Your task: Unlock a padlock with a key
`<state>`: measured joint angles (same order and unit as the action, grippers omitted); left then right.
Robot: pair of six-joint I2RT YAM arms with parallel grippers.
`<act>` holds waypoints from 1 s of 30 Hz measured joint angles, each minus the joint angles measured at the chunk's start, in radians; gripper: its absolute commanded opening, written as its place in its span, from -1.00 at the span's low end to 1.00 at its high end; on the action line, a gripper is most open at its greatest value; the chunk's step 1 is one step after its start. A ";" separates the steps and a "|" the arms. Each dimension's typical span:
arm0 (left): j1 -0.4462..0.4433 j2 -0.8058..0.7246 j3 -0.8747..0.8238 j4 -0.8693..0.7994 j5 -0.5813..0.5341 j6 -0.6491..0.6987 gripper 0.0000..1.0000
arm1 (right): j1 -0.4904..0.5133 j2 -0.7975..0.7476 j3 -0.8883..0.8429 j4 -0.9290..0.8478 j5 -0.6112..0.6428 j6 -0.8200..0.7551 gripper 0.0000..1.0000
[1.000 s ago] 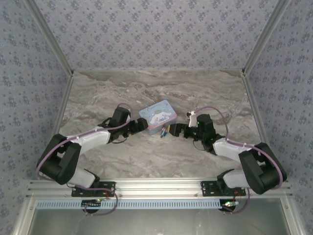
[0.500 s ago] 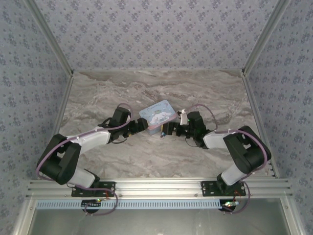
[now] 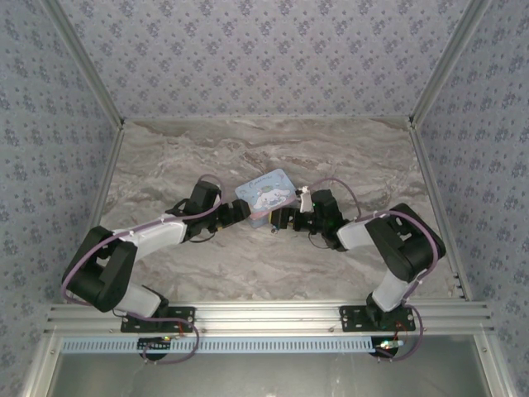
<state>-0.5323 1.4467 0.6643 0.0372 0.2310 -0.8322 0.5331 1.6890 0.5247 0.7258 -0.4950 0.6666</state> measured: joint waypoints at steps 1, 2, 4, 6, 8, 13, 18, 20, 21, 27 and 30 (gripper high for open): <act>0.000 0.000 0.000 0.000 0.000 0.000 0.83 | 0.000 0.003 0.000 0.006 0.000 0.001 0.67; 0.000 0.000 0.000 0.000 0.000 0.000 0.84 | 0.000 0.006 0.001 0.012 -0.001 0.004 0.67; 0.000 0.000 0.000 0.000 0.000 0.000 0.84 | 0.002 0.015 0.003 0.023 -0.003 0.007 0.64; 0.000 0.000 0.000 0.000 0.000 0.000 0.84 | 0.003 0.022 0.003 0.034 -0.005 0.008 0.61; 0.000 0.000 0.000 0.000 0.000 0.000 0.84 | 0.005 0.027 0.003 0.043 -0.010 0.011 0.58; 0.000 0.000 0.000 0.000 0.000 0.000 0.83 | 0.005 0.039 0.003 0.064 -0.018 0.024 0.49; 0.000 -0.002 -0.001 -0.003 0.000 -0.004 0.84 | 0.005 0.054 0.004 0.087 -0.023 0.034 0.43; 0.000 -0.004 -0.001 -0.005 -0.001 -0.006 0.83 | 0.006 0.060 0.004 0.093 -0.026 0.037 0.39; 0.000 -0.005 -0.001 -0.007 -0.002 -0.007 0.83 | 0.006 0.064 0.003 0.095 -0.026 0.038 0.39; -0.001 -0.007 -0.001 -0.011 -0.004 -0.007 0.84 | 0.008 0.076 0.003 0.115 -0.036 0.052 0.33; -0.001 -0.007 -0.001 -0.011 -0.004 -0.007 0.83 | 0.008 0.080 0.003 0.124 -0.041 0.053 0.28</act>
<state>-0.5331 1.4395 0.6636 0.0265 0.2268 -0.8394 0.5415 1.7695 0.5282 0.8497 -0.5358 0.7200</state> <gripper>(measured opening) 0.916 0.657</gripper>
